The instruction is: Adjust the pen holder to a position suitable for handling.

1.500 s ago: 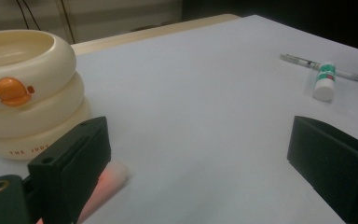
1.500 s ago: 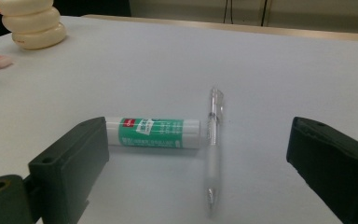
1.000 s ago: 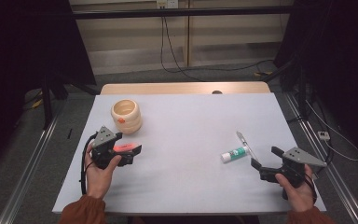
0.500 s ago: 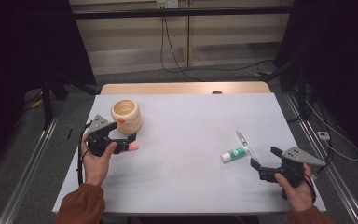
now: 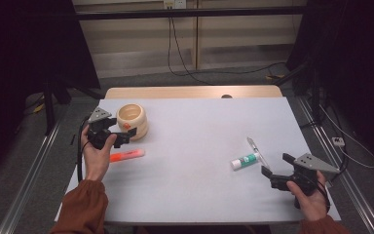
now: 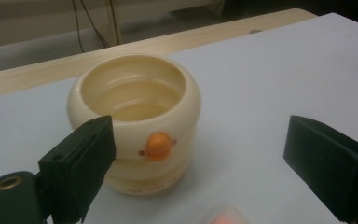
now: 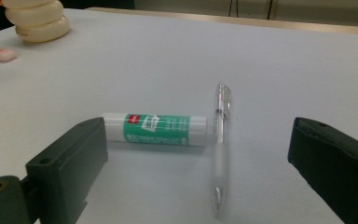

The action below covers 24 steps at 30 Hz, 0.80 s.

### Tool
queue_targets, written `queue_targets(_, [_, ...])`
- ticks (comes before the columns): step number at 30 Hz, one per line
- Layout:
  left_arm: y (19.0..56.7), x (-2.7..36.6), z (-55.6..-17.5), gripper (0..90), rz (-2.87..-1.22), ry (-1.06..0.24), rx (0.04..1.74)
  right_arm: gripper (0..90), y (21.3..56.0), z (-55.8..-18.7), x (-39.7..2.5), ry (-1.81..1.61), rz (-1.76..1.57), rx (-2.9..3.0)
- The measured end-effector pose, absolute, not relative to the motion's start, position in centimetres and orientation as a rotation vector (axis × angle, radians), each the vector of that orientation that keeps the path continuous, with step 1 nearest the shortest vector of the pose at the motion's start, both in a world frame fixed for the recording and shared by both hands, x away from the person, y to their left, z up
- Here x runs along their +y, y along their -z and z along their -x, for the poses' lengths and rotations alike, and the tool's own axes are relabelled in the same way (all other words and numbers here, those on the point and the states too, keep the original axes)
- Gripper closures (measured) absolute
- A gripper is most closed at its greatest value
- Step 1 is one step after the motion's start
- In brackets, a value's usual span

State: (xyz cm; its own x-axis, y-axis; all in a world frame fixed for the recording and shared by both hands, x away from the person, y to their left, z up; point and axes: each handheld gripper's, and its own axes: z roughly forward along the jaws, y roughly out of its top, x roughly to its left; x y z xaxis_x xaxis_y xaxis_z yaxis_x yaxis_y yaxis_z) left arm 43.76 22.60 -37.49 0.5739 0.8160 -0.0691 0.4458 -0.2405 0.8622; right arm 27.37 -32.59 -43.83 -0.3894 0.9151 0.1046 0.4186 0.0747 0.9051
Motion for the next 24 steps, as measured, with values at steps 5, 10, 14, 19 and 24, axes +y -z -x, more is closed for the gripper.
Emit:
queue_targets(5, [37.0, 23.2, -44.9, 7.6, -1.876, -0.491, 1.035, 4.6, 43.8, -27.4, -32.6, -1.288, -1.317, 1.856])
queue_targets(10, [36.7, 23.2, -45.7, 6.9, -1.887, -0.527, 1.038, 4.6, 43.8, -27.4, -32.6, -1.287, -1.318, 1.854])
queue_targets(14, [36.6, 22.9, -46.5, 5.9, -1.916, -0.530, 1.048, 4.6, 43.9, -27.4, -32.6, -1.283, -1.320, 1.856])
queue_targets(19, [36.6, 23.0, -48.0, 9.0, -1.915, -0.544, 1.095, 4.6, 43.9, -27.4, -32.6, -1.283, -1.320, 1.857])
queue_targets(24, [36.7, 23.6, -49.9, 15.9, -1.899, -0.531, 1.152, 4.6, 43.9, -27.4, -32.6, -1.281, -1.321, 1.861])
